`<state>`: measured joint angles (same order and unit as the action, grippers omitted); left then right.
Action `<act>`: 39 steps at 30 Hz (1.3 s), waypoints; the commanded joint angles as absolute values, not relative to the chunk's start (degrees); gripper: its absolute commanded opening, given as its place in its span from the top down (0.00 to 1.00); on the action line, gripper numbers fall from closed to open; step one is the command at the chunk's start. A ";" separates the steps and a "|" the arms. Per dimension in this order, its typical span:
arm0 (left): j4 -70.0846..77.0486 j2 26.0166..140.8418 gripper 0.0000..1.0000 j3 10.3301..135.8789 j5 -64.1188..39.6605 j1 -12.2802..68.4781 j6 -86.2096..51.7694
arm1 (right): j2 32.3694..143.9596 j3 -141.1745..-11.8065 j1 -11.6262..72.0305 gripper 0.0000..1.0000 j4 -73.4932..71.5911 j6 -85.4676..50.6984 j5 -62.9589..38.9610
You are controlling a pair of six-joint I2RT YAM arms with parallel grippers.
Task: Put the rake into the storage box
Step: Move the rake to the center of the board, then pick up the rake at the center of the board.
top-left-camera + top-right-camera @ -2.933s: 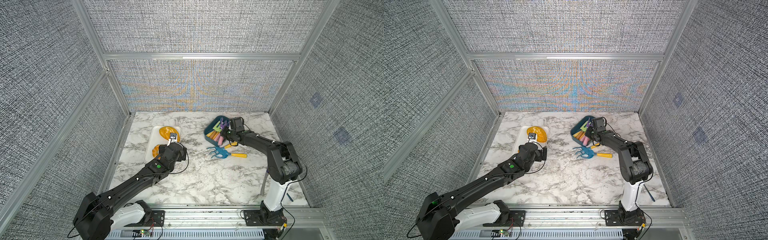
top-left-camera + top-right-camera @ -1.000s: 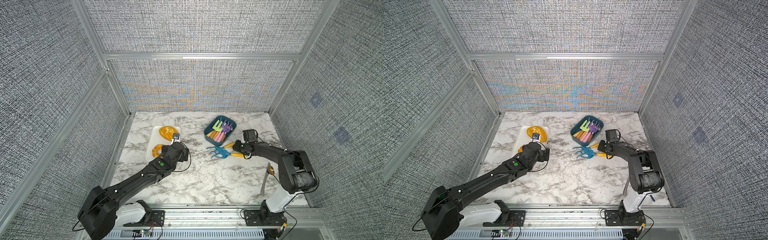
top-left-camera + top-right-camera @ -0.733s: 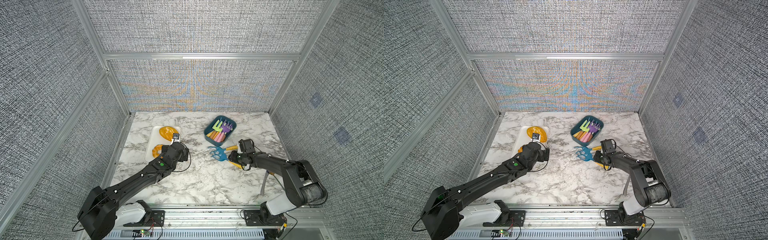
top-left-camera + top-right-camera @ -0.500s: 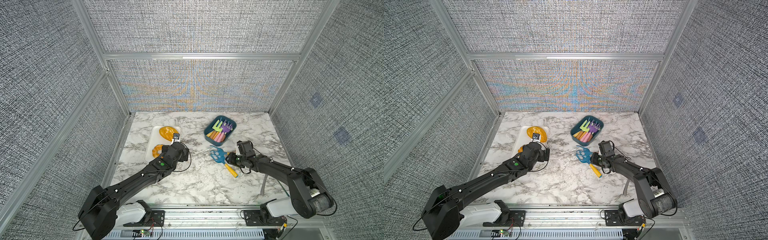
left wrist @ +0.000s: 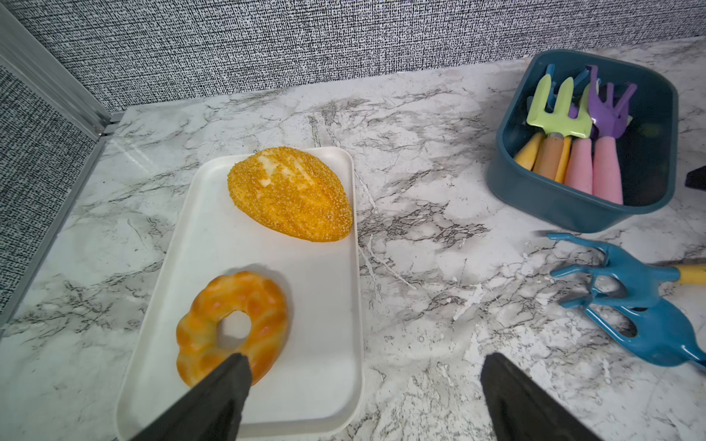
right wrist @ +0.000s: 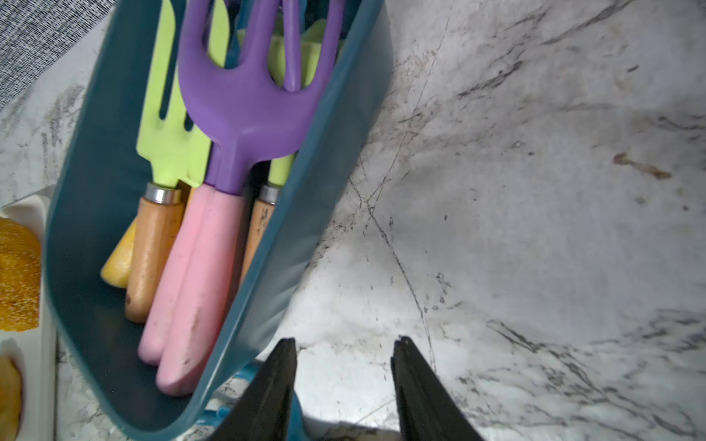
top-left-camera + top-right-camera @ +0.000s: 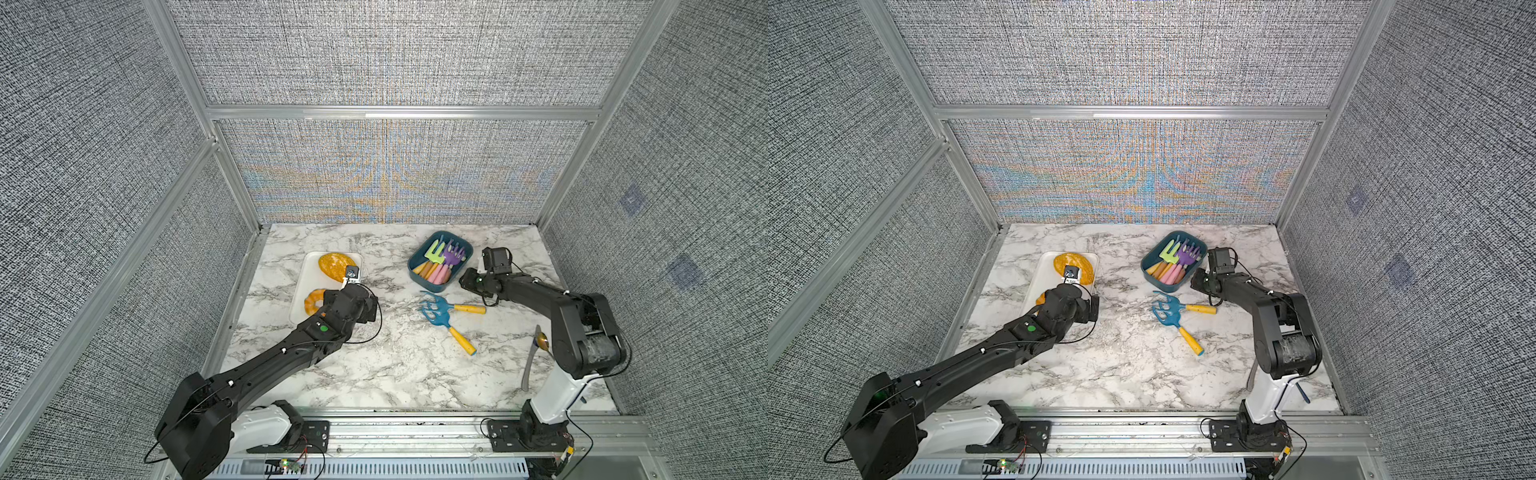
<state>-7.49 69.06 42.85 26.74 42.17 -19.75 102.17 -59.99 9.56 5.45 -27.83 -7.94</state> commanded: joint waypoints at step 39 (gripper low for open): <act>-6.85 70.76 0.01 43.49 26.34 42.10 -19.73 | 86.39 -47.85 40.70 0.36 18.63 -25.48 10.03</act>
